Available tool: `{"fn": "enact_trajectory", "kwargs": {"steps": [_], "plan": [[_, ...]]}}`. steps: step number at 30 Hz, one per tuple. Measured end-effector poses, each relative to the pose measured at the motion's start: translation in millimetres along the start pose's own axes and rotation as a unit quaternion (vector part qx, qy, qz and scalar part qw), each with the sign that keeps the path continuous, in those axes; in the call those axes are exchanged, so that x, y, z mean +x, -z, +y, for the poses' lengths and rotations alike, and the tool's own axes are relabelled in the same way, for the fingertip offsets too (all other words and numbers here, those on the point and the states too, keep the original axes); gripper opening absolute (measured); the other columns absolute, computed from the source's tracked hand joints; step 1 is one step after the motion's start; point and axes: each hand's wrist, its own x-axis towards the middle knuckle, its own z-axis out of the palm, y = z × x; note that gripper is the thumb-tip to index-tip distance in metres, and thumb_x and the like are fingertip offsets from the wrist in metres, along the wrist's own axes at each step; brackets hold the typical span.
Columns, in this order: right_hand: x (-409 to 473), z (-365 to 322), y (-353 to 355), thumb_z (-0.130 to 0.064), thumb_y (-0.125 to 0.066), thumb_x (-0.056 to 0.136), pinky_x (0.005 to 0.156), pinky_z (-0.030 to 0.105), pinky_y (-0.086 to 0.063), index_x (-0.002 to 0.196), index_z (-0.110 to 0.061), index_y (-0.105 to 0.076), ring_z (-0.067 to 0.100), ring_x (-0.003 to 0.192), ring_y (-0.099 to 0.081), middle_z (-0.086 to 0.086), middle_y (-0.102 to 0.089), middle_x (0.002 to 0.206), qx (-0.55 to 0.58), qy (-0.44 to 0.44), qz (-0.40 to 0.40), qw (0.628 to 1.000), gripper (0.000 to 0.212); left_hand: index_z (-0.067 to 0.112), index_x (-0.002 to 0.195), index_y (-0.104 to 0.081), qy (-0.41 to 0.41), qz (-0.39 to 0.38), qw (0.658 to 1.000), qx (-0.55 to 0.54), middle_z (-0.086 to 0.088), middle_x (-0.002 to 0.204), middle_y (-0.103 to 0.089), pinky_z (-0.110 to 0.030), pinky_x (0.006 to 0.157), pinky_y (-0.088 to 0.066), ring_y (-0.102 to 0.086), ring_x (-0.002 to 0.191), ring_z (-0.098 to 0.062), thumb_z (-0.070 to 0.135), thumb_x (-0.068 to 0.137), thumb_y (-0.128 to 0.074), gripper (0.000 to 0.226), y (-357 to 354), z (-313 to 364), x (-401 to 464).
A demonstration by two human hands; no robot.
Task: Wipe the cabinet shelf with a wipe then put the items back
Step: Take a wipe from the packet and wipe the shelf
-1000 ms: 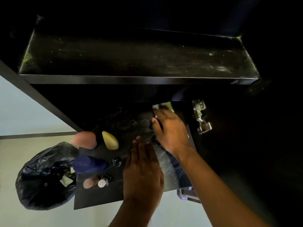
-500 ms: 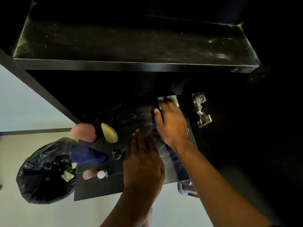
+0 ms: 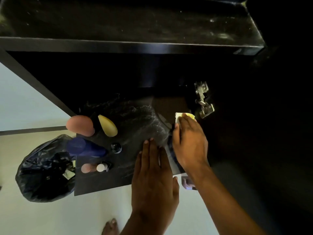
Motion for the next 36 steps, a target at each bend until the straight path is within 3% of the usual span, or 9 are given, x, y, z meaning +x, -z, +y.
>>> {"fn": "enact_trajectory", "kwargs": {"steps": [3, 6, 9, 15, 19, 23, 27, 32, 36], "plan": [[-1, -9, -6, -0.037, -0.033, 0.105, 0.115, 0.043, -0.042, 0.135, -0.006, -0.061, 0.028, 0.133, -0.054, 0.013, -0.060, 0.142, 0.002, 0.009, -0.017, 1.000, 0.052, 0.002, 0.152, -0.044, -0.003, -0.011, 1.000, -0.007, -0.020, 0.160, -0.042, -0.049, 0.114, -0.041, -0.042, 0.147, -0.037, 0.052, 0.063, -0.090, 0.112, -6, -2, -8], [-28, -9, -3, -0.046, -0.023, 0.103, 0.108, 0.045, -0.049, 0.135, -0.009, -0.064, 0.028, 0.132, -0.058, 0.010, -0.061, 0.142, -0.014, 0.034, -0.025, 0.999, 0.063, 0.003, 0.152, -0.045, 0.005, -0.026, 1.000, -0.009, -0.020, 0.159, -0.044, -0.048, 0.113, -0.042, -0.046, 0.145, -0.038, 0.052, 0.061, -0.091, 0.113, -10, -5, -11], [-40, -4, 4, -0.047, -0.027, 0.102, 0.102, 0.043, -0.054, 0.130, -0.008, -0.068, 0.027, 0.126, -0.063, 0.011, -0.066, 0.135, -0.050, 0.017, -0.007, 0.999, 0.063, 0.004, 0.150, -0.047, 0.001, -0.025, 1.000, -0.012, -0.021, 0.157, -0.046, -0.049, 0.110, -0.048, -0.050, 0.141, -0.039, 0.051, 0.061, -0.091, 0.110, -10, -7, -12], [9, -9, -8, -0.040, -0.035, 0.107, 0.120, 0.042, -0.035, 0.145, -0.002, -0.048, 0.030, 0.145, -0.039, 0.019, -0.047, 0.151, -0.039, 0.002, -0.028, 0.999, 0.056, 0.007, 0.152, -0.044, 0.006, -0.012, 1.000, -0.003, -0.018, 0.156, -0.048, -0.043, 0.113, -0.046, -0.051, 0.141, -0.033, 0.049, 0.077, -0.082, 0.094, -3, -7, -10], [10, -11, -17, -0.038, -0.036, 0.107, 0.126, 0.038, -0.022, 0.152, -0.004, -0.040, 0.027, 0.150, -0.030, 0.015, -0.038, 0.159, -0.014, 0.002, -0.029, 0.999, 0.056, 0.009, 0.151, -0.046, 0.003, -0.007, 1.000, -0.004, -0.016, 0.155, -0.049, -0.042, 0.114, -0.045, -0.051, 0.141, -0.032, 0.047, 0.080, -0.081, 0.088, -3, -6, -10], [-48, 3, -2, -0.042, -0.032, 0.106, 0.121, 0.040, -0.033, 0.148, -0.014, -0.049, 0.021, 0.147, -0.038, 0.004, -0.045, 0.157, 0.053, 0.032, -0.054, 0.997, 0.054, 0.009, 0.154, -0.043, -0.007, -0.007, 1.000, -0.006, -0.017, 0.157, -0.047, -0.044, 0.116, -0.044, -0.048, 0.144, -0.033, 0.045, 0.081, -0.080, 0.089, -2, -7, -11], [-92, 26, 14, -0.040, -0.035, 0.104, 0.110, 0.043, -0.048, 0.140, -0.014, -0.060, 0.021, 0.137, -0.052, 0.004, -0.059, 0.145, 0.025, 0.006, -0.033, 0.999, 0.052, 0.008, 0.150, -0.048, -0.005, -0.010, 1.000, -0.005, -0.020, 0.154, -0.049, -0.046, 0.111, -0.049, -0.050, 0.141, -0.036, 0.044, 0.078, -0.082, 0.087, -2, -8, -10], [-61, 20, 7, -0.032, -0.041, 0.103, 0.106, 0.035, -0.046, 0.132, -0.009, -0.066, 0.027, 0.127, -0.058, 0.010, -0.064, 0.137, -0.029, -0.018, 0.009, 0.999, 0.045, 0.010, 0.150, -0.046, -0.014, 0.007, 1.000, -0.004, -0.018, 0.153, -0.049, -0.044, 0.113, -0.045, -0.048, 0.140, -0.034, 0.042, 0.083, -0.076, 0.080, -1, -11, -10], [-65, -2, 5, -0.034, -0.037, 0.101, 0.104, 0.032, -0.046, 0.133, -0.010, -0.064, 0.026, 0.123, -0.058, 0.008, -0.063, 0.137, 0.023, 0.043, -0.017, 0.999, 0.048, 0.007, 0.154, -0.043, -0.045, 0.035, 0.998, -0.027, -0.020, 0.158, -0.044, -0.046, 0.118, -0.041, -0.042, 0.146, -0.037, 0.040, 0.087, -0.074, 0.082, -6, -17, -17]]}}
